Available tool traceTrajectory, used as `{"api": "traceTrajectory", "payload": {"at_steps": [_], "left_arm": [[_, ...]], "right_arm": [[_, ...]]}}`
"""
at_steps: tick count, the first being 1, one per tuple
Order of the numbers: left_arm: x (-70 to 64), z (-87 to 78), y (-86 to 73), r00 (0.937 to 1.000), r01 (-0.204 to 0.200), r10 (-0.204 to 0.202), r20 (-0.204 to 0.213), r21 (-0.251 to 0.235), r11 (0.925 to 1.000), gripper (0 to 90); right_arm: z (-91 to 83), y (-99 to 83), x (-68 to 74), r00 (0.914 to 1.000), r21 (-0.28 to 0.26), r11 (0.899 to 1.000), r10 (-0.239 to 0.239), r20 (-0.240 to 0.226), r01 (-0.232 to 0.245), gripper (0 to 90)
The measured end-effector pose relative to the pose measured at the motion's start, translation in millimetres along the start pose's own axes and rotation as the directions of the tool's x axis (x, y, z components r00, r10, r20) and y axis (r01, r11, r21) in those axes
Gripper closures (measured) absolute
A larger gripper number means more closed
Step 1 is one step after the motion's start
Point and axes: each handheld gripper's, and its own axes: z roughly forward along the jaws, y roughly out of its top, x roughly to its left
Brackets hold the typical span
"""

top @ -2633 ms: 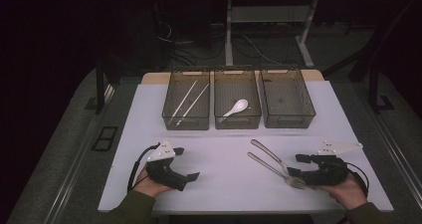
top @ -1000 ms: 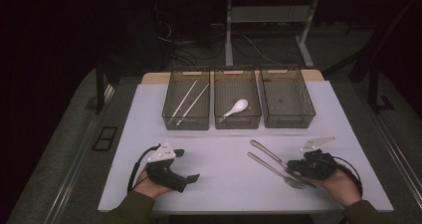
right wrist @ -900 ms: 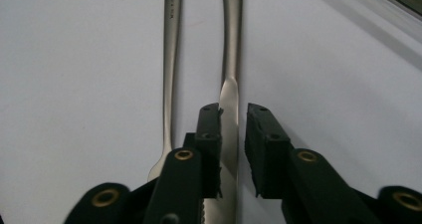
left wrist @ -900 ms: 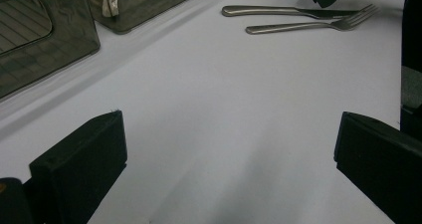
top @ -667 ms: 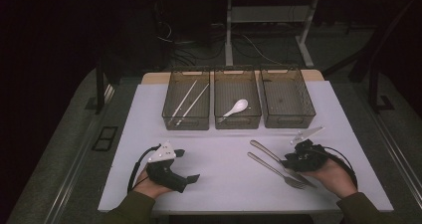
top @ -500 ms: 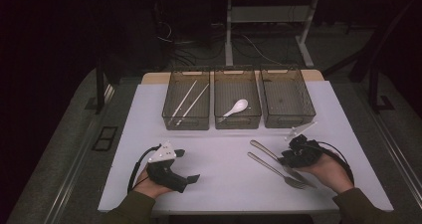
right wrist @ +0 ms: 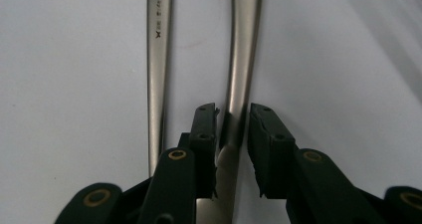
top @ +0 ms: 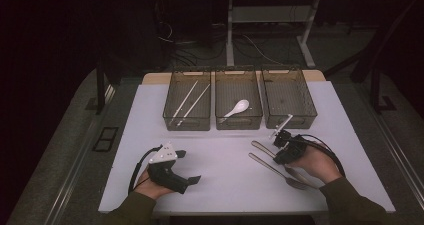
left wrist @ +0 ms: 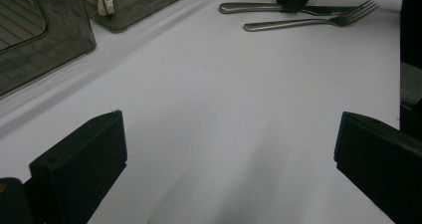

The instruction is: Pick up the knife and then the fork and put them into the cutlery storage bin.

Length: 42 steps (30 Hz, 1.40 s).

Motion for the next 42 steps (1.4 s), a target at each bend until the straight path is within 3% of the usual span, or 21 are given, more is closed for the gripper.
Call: {"api": "traceTrajectory", "payload": {"at_steps": [5, 11, 14, 21, 23, 28, 34, 37, 39, 42], "left_arm": [[0.2, 0.3, -0.2, 1.0, 0.0, 0.0, 0.0, 0.001, 1.0, 0.0], [-0.7, 0.6, -0.2, 1.0, -0.001, 0.001, 0.002, 0.006, 1.0, 0.0], [-0.5, 0.7, -0.4, 1.0, -0.002, 0.002, 0.003, 0.006, 1.0, 0.0], [-0.4, 0.8, -0.3, 1.0, -0.006, 0.006, 0.006, 0.006, 1.0, 0.0], [-0.4, 0.9, -0.3, 1.0, -0.006, 0.006, 0.008, 0.006, 1.0, 0.0], [-0.5, 0.8, -0.1, 0.9999, -0.009, 0.009, 0.011, 0.006, 0.9999, 0.0], [-0.7, 1.0, -0.1, 0.9998, -0.011, 0.011, 0.014, 0.006, 0.9999, 0.0], [-0.8, 0.9, -0.1, 0.9998, -0.012, 0.012, 0.014, 0.006, 0.9999, 0.0], [-0.7, 0.7, 0.0, 0.9998, -0.011, 0.011, 0.014, 0.004, 0.9999, 0.0], [-0.5, 1.0, -0.2, 0.9998, -0.01, 0.01, 0.014, 0.006, 0.9999, 0.0]], "right_arm": [[2.9, 8.3, 2.0, 0.9997, 0.07, 0.997, -0.017, 0.017, 0.016, 73.7], [5.8, 21.0, 0.3, 0.9996, 0.163, 0.986, -0.024, 0.014, 0.022, 74.4], [6.4, 23.3, 0.5, 0.9997, 0.18, 0.984, -0.015, 0.019, 0.012, 76.2], [5.4, 21.0, -0.5, 0.9994, 0.16, 0.987, -0.031, 0.019, 0.027, 79.6], [4.7, 19.5, -1.3, 0.9998, 0.146, 0.989, -0.021, 0.002, 0.02, 79.7], [1.7, 15.6, -5.8, 0.9996, 0.108, 0.994, -0.008, 0.027, 0.005, 79.7], [-11.9, 10.0, -13.8, 0.9996, 0.004, 1.0, 0.027, -0.008, -0.027, 79.7], [-20.9, 6.8, -18.6, 0.9986, -0.059, 0.997, 0.037, -0.037, -0.039, 79.6], [-26.8, 4.4, -21.9, 0.9985, -0.093, 0.995, 0.043, -0.032, -0.046, 79.7], [-35.9, 0.1, -28.9, 0.9973, -0.158, 0.985, 0.06, -0.043, -0.067, 79.7]]}}
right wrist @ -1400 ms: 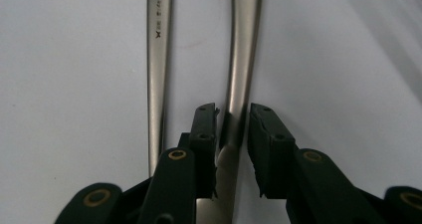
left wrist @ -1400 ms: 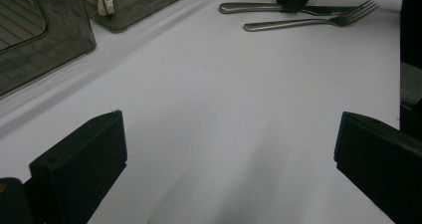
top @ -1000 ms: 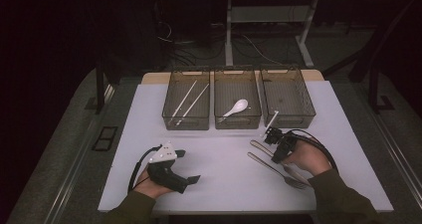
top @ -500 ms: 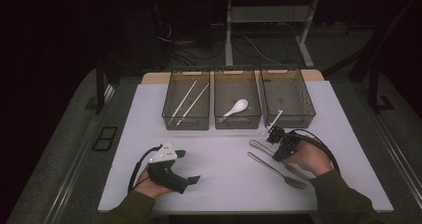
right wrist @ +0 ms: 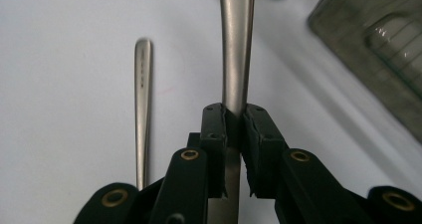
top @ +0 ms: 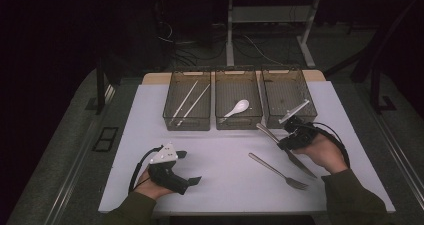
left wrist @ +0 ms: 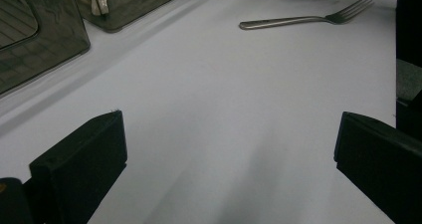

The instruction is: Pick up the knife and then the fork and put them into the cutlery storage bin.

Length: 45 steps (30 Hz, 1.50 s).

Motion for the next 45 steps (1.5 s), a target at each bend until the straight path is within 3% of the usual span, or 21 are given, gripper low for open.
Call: {"api": "traceTrajectory", "payload": {"at_steps": [3, 6, 11, 16, 24, 27, 30, 33, 35, 39, 45], "left_arm": [[0.2, 0.3, -0.2, 1.0, 0.001, -0.001, 0.0, 0.001, 1.0, 0.0], [0.6, -0.2, -0.2, 1.0, 0.003, -0.003, -0.001, -0.001, 1.0, 0.0], [1.2, 0.2, -0.6, 1.0, 0.006, -0.006, -0.001, -0.001, 1.0, 0.0], [1.4, 0.1, -0.5, 1.0, 0.008, -0.008, 0.0, -0.005, 1.0, 0.0], [1.6, 0.3, -0.5, 0.9999, 0.01, -0.01, 0.001, -0.004, 0.9999, 0.0], [1.0, 1.1, 0.0, 1.0, 0.001, -0.001, 0.002, -0.006, 1.0, 0.0], [0.9, 1.3, -0.2, 1.0, 0.0, 0.0, 0.006, -0.003, 1.0, 0.0], [1.0, 0.9, 0.0, 1.0, 0.002, -0.001, 0.004, -0.006, 1.0, 0.0], [1.1, 1.0, -0.1, 1.0, 0.001, -0.001, 0.005, -0.006, 1.0, 0.0], [1.1, 0.5, -0.4, 1.0, 0.006, -0.006, 0.005, -0.007, 1.0, 0.0], [1.3, 0.4, -0.6, 1.0, 0.006, -0.005, 0.006, -0.009, 0.9999, 0.0]], "right_arm": [[-10.9, -2.7, -6.5, 0.9992, -0.07, 0.997, 0.031, -0.025, -0.033, 79.7], [-21.5, -5.8, -13.0, 0.9976, -0.146, 0.988, 0.052, -0.045, -0.058, 79.7], [-36.9, -10.9, -23.0, 0.9931, -0.277, 0.955, 0.088, -0.078, -0.106, 79.7], [-48.2, -15.4, -29.6, 0.9923, -0.413, 0.903, 0.1, -0.072, -0.121, 79.7], [-63.2, -20.5, -35.2, 0.9908, -0.585, 0.803, 0.135, -0.009, -0.115, 79.7], [-67.4, -19.9, -38.8, 0.988, -0.624, 0.772, 0.155, 0.001, -0.12, 79.6], [-71.3, -17.7, -43.4, 0.986, -0.649, 0.752, 0.165, 0.021, -0.112, 79.6], [-75.3, -14.3, -49.4, 0.9838, -0.681, 0.724, 0.177, 0.027, -0.112, 79.6], [-78.2, -10.1, -52.9, 0.9826, -0.693, 0.715, 0.179, 0.05, -0.095, 79.6], [-85.9, 0.5, -61.8, 0.98, -0.703, 0.706, 0.186, 0.069, -0.084, 79.6], [-98.8, 15.5, -74.8, 0.9754, -0.736, 0.674, 0.199, 0.095, -0.066, 79.6]]}}
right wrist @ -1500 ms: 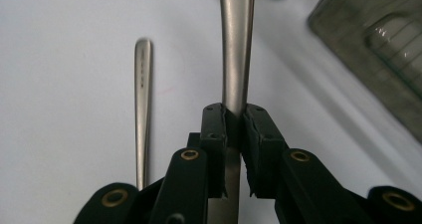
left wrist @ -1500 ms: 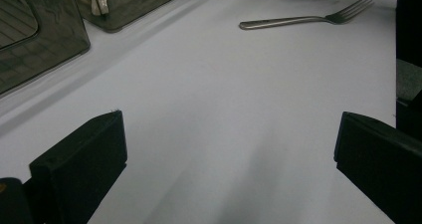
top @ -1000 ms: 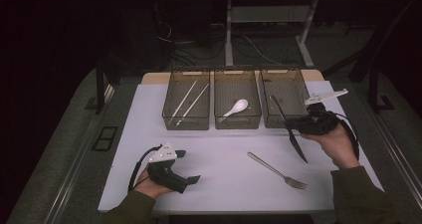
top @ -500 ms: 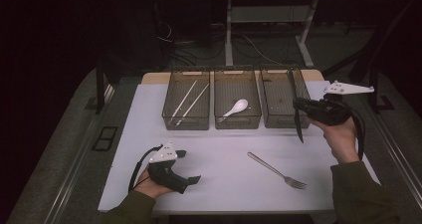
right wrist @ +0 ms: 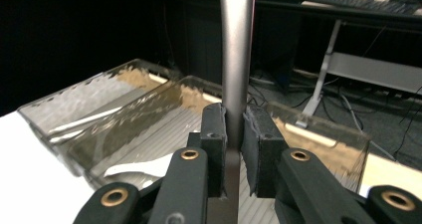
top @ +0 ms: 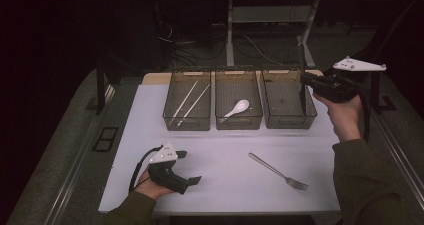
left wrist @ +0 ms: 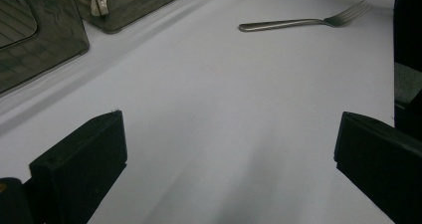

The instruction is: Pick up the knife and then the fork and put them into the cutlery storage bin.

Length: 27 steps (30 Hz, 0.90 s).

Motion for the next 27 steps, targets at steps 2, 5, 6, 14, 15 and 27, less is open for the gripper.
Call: {"api": "traceTrajectory", "payload": {"at_steps": [2, 5, 6, 14, 15, 27], "left_arm": [[-0.1, 0.1, -0.1, 1.0, 0.0, 0.0, -0.001, 0.002, 1.0, 0.0], [-0.4, 0.0, 0.0, 1.0, -0.001, 0.001, 0.0, 0.004, 1.0, 0.0], [-0.3, -0.1, 0.1, 1.0, -0.003, 0.003, -0.002, 0.007, 1.0, 0.0], [-0.2, 0.0, -0.1, 1.0, -0.004, 0.004, 0.001, 0.001, 1.0, 0.0], [-0.1, -0.1, 0.0, 1.0, -0.005, 0.005, 0.0, 0.0, 1.0, 0.0], [-0.3, 0.0, -0.4, 1.0, -0.001, 0.001, 0.004, 0.0, 1.0, 0.0]], "right_arm": [[4.0, 4.2, -4.5, 0.9999, -0.007, 1.0, -0.006, 0.013, 0.006, 79.6], [12.4, 6.3, -13.4, 0.9996, 0.002, 1.0, -0.003, 0.028, 0.003, 79.6], [15.4, 5.9, -16.8, 0.9994, 0.004, 1.0, -0.006, 0.033, 0.006, 79.6], [39.4, -8.5, -34.0, 0.9965, 0.093, 0.996, -0.002, 0.083, -0.005, 79.6], [42.2, -11.1, -35.3, 0.9962, 0.109, 0.994, -0.009, 0.086, 0.0, 79.6], [64.8, -40.9, -46.8, 0.9944, 0.281, 0.959, 0.01, 0.105, -0.04, 79.5]]}}
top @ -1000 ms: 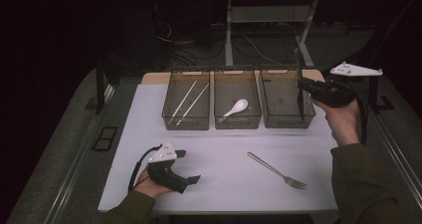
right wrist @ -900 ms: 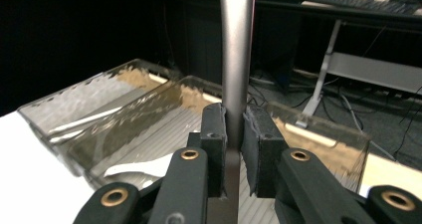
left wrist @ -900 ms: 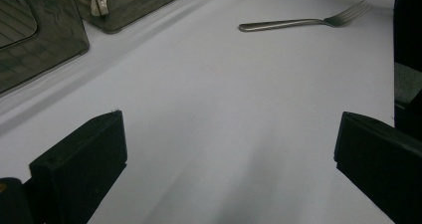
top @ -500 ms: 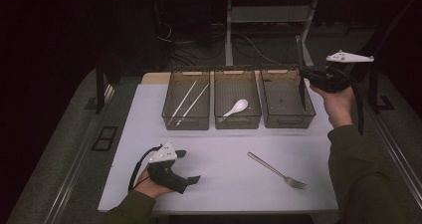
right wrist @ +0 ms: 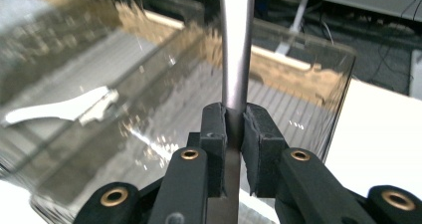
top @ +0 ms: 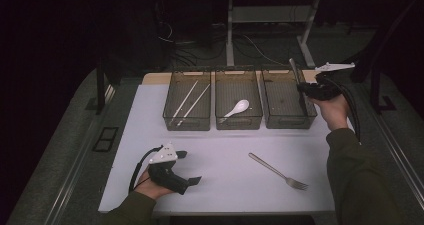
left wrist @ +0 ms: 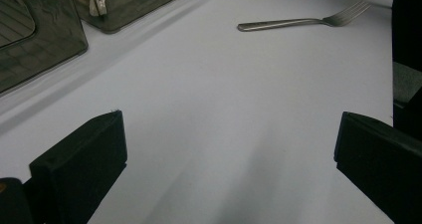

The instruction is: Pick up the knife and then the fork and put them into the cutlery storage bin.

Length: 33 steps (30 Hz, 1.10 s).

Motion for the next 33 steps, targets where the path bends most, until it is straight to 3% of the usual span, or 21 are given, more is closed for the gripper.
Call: {"api": "traceTrajectory", "payload": {"at_steps": [7, 14, 15, 16, 23, 27, 30, 33], "left_arm": [[-0.1, -0.1, -0.2, 1.0, 0.0, 0.0, 0.002, 0.0, 1.0, 0.0], [0.0, 0.0, -0.4, 1.0, 0.001, -0.001, 0.007, 0.002, 1.0, 0.0], [-0.1, 0.0, -0.3, 1.0, 0.001, -0.001, 0.007, 0.002, 1.0, 0.0], [0.0, 0.1, -0.4, 1.0, 0.0, 0.0, 0.008, 0.002, 1.0, 0.0], [-0.1, 0.2, -0.3, 0.9999, -0.001, 0.001, 0.011, 0.003, 1.0, 0.0], [-0.6, 0.2, -0.2, 0.9999, -0.002, 0.002, 0.011, 0.003, 1.0, 0.0], [-0.6, 0.3, -0.1, 1.0, -0.001, 0.001, 0.009, 0.003, 1.0, 0.0], [-0.5, 0.4, -0.1, 1.0, 0.0, 0.0, 0.009, 0.002, 1.0, 0.0]], "right_arm": [[14.0, -5.5, 0.8, 0.9999, 0.068, 0.998, -0.008, 0.013, 0.007, 79.5], [24.3, -4.3, 2.4, 0.9998, 0.09, 0.996, -0.003, 0.022, 0.001, 79.3], [25.8, -4.3, 2.4, 0.9998, 0.092, 0.996, 0.004, 0.017, -0.006, 81.0], [26.9, -4.1, 2.1, 0.9999, 0.094, 0.996, 0.008, 0.014, -0.009, 88.1], [28.3, -3.3, -2.6, 0.9988, 0.107, 0.993, 0.042, 0.027, -0.044, 88.6], [25.1, -2.8, -2.2, 0.999, 0.092, 0.995, 0.045, 0.005, -0.045, 88.3], [22.0, -2.1, -2.0, 0.9982, 0.076, 0.996, 0.054, -0.026, -0.052, 81.6], [17.9, -0.1, -0.1, 0.9955, 0.068, 0.996, 0.069, -0.064, -0.065, 68.2]]}}
